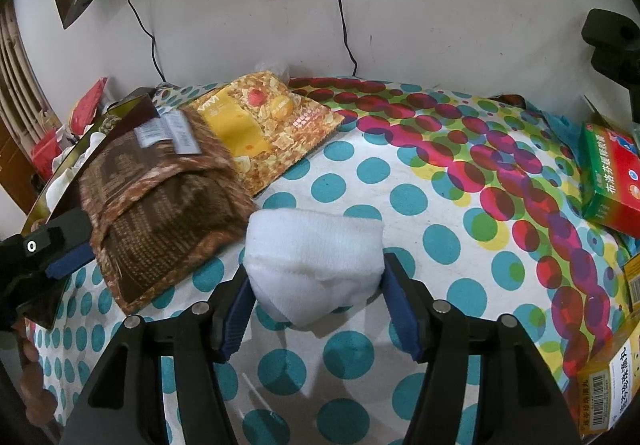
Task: Organize objects
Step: 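Grasp the brown OCAK snack bag with the left tool while the right tool holds the sock, then lift the brown snack bag up off the bed with the left tool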
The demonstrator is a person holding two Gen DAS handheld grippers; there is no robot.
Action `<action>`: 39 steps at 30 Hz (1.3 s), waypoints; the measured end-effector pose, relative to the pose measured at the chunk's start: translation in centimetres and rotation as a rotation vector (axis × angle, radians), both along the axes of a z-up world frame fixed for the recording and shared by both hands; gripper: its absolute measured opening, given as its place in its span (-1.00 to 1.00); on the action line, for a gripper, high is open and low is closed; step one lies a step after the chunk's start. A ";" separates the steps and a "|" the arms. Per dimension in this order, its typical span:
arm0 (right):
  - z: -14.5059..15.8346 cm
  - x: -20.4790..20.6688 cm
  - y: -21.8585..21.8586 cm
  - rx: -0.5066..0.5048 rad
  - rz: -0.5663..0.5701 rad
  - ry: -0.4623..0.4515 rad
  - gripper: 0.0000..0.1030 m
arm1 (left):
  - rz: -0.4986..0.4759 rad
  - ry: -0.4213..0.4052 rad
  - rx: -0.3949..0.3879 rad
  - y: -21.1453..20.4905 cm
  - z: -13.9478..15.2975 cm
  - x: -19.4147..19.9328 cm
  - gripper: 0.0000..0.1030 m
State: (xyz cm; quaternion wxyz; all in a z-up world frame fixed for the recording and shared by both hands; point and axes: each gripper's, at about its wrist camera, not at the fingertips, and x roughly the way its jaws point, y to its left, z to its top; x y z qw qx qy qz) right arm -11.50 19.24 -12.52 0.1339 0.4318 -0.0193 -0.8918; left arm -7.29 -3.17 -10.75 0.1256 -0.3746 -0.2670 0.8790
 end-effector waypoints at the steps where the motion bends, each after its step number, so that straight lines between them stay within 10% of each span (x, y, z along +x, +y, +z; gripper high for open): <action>1: 0.0 0.0 0.0 0.001 0.000 0.000 0.15 | -0.007 0.012 -0.018 0.4 0.1 -0.2 0.33; 15: 0.0 0.1 -0.2 0.003 0.006 -0.001 0.20 | -0.100 0.075 -0.137 3.5 -0.4 -3.1 0.32; 22: 0.0 0.2 -0.2 -0.005 0.005 -0.002 0.20 | -0.202 0.123 -0.239 6.3 0.7 -3.2 0.06; 28: -0.1 0.1 0.0 -0.020 0.004 -0.003 0.20 | -0.234 0.089 -0.179 6.0 0.5 -4.7 -0.81; 39: 0.0 -0.1 0.1 -0.030 0.004 -0.004 0.20 | -0.279 0.193 -0.207 7.2 2.4 -3.2 -0.96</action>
